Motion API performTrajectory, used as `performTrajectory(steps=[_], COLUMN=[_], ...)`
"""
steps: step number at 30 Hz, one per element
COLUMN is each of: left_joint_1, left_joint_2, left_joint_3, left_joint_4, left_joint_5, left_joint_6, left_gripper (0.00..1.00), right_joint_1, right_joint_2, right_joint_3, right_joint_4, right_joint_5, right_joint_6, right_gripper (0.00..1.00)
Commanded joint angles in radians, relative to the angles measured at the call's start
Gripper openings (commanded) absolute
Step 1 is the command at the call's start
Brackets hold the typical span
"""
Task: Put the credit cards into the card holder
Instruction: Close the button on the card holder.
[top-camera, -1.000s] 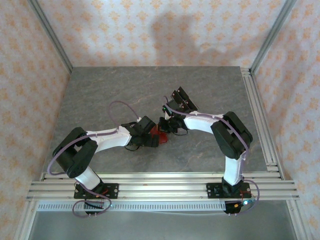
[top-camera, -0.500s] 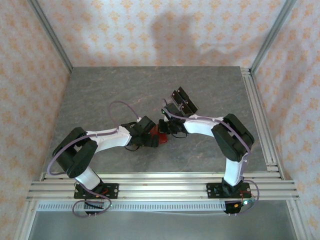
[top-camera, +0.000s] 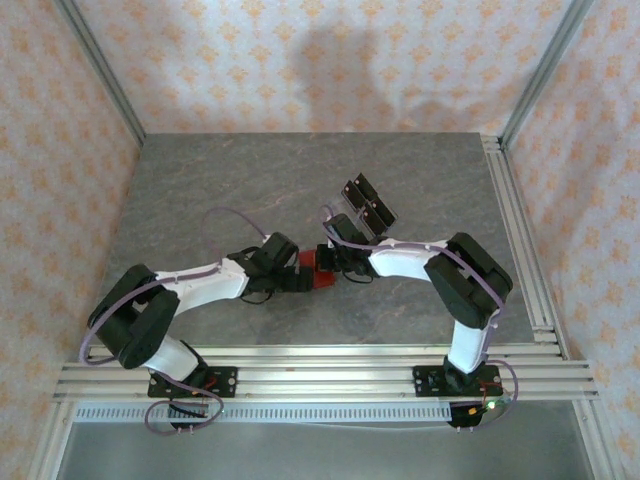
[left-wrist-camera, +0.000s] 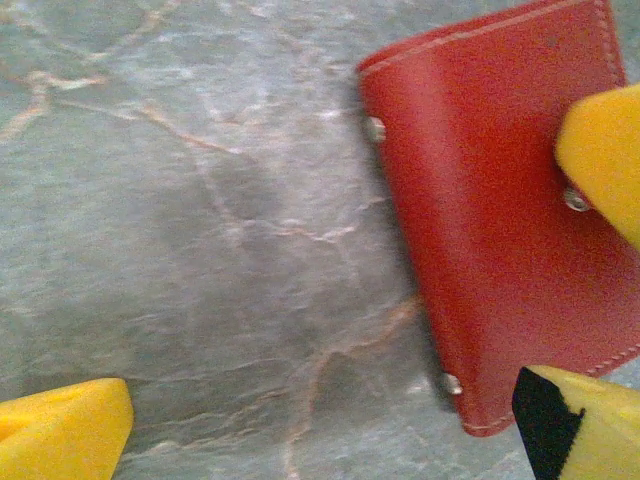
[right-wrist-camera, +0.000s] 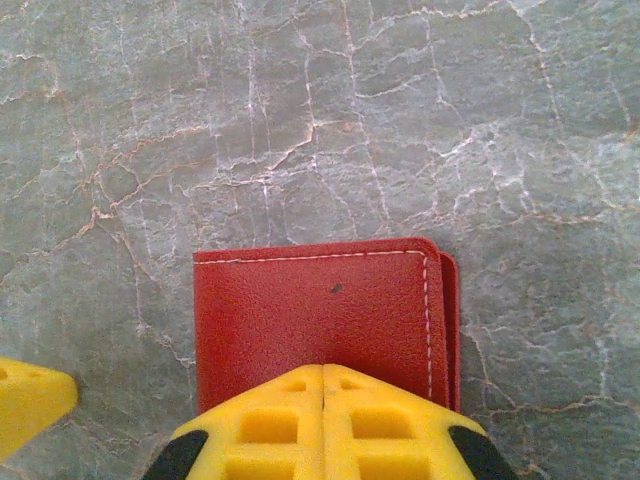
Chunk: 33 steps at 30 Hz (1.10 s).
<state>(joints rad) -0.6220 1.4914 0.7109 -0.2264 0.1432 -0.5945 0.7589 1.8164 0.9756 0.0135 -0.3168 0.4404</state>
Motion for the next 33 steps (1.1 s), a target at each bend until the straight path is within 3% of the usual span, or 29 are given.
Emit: performTrajectory(steps=[1, 23, 33], left_joint_1=[0.034, 0.042, 0.044], left_joint_2=[-0.032, 0.037, 0.005], left_joint_3=[-0.017, 0.007, -0.005], left_joint_4=[-0.020, -0.016, -0.040], left_joint_5=[-0.019, -0.026, -0.051], left_joint_6=[-0.034, -0.047, -0.049], left_gripper=[1.00, 1.00, 1.00], right_joint_1=[0.023, 0.110, 0.172], right_joint_2=[0.061, 0.081, 0.085], right_joint_3=[-0.078, -0.284, -0.419], right_joint_4=[-0.193, 0.011, 0.193], right_joint_5=[0.038, 0.193, 0.363], right_joint_6=[-0.029, -0.049, -0.065], right_gripper=[0.00, 0.00, 0.00])
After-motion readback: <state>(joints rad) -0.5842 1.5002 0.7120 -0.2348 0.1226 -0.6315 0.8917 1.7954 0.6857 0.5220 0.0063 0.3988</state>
